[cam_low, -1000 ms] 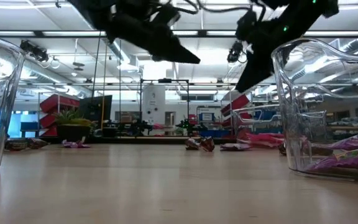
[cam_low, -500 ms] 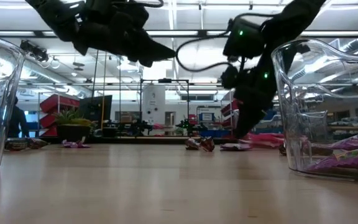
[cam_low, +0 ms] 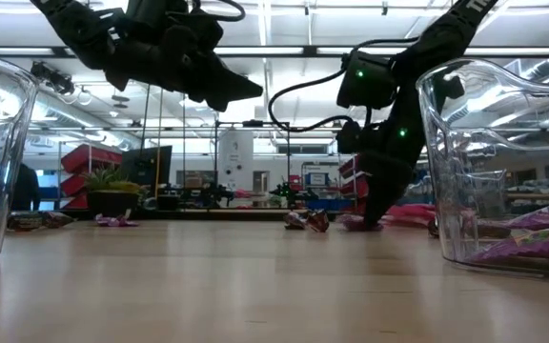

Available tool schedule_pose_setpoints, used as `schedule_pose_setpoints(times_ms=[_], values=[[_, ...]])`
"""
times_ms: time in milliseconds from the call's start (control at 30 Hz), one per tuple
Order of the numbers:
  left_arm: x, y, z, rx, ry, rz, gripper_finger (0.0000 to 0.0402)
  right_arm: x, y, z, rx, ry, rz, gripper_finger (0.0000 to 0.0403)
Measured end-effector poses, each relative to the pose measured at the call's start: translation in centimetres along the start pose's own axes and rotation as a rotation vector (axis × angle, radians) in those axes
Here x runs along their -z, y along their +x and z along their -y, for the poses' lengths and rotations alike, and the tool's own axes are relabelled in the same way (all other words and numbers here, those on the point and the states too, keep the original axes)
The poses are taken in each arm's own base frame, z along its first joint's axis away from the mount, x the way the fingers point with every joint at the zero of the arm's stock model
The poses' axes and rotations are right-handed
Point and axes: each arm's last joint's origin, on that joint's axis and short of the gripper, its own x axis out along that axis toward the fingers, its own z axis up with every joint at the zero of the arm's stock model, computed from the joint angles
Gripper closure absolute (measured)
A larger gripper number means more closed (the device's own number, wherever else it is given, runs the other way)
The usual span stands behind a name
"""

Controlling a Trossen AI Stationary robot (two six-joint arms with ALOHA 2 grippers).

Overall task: Sort candy
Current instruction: Put the violet candy into the bottom right transparent bin

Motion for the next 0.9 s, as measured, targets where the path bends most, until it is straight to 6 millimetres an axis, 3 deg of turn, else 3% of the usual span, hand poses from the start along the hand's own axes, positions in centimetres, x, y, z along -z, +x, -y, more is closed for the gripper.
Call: schedule_pose_setpoints(times_ms=[167, 500, 567, 700, 900], values=[[0.0, 0.0, 0.0, -0.009, 0.0, -0.002, 0.0401, -0.2, -1.9, -0.3, -0.046, -0.029, 0.015, 0.0392], [0.0, 0.0, 0.0, -0.012, 0.002, -0.004, 0.0401, -2.1, -12.6, -4.3, -0.15, -0.12, 0.116, 0.0402], [0.0, 0.0, 0.0, -0.012, 0.002, -0.004, 0.0401, -2.0, -13.8, -5.2, -0.175, -0.117, 0.126, 0.04], [0.0, 0.0, 0.0, -0.012, 0.002, -0.006, 0.0401, -2.0, -13.3, -6.3, -0.184, -0.057, 0.123, 0.0383], [0.1, 0.0, 0.0, -0.011, -0.002, -0.013, 0.0401, -3.0, -8.0, -6.4, -0.089, 0.009, 0.031, 0.0307]])
